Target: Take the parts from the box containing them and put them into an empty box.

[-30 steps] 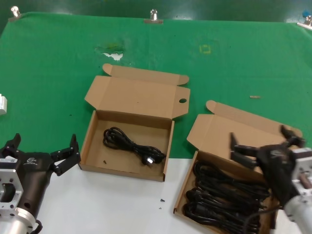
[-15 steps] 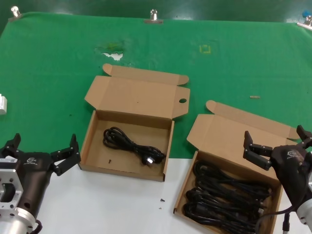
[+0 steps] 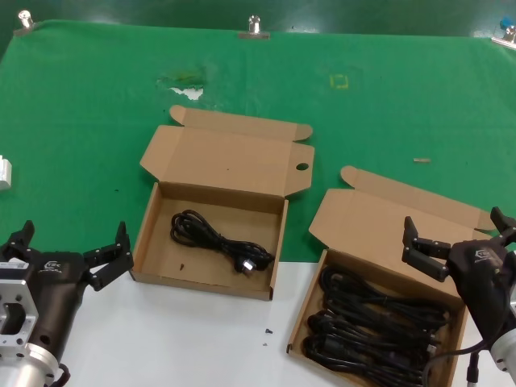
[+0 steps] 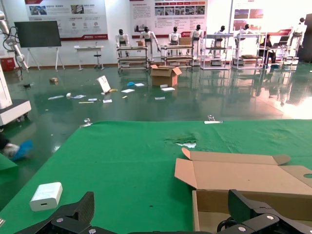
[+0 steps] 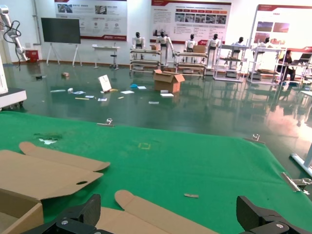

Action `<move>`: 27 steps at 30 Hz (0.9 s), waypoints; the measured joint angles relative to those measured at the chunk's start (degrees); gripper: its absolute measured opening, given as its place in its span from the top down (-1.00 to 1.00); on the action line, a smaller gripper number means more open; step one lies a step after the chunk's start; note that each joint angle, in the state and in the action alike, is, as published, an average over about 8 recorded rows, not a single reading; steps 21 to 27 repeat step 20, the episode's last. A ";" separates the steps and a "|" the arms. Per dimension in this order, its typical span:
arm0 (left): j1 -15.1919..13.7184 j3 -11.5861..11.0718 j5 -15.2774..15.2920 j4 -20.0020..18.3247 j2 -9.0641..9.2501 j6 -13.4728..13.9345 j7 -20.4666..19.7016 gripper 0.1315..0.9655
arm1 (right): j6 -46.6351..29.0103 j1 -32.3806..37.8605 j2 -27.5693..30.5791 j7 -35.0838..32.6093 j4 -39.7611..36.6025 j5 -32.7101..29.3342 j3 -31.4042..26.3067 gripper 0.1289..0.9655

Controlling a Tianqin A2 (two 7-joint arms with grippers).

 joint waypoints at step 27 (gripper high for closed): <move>0.00 0.00 0.00 0.00 0.00 0.00 0.00 -1.00 | 0.00 0.00 0.00 0.00 0.00 0.00 0.00 -1.00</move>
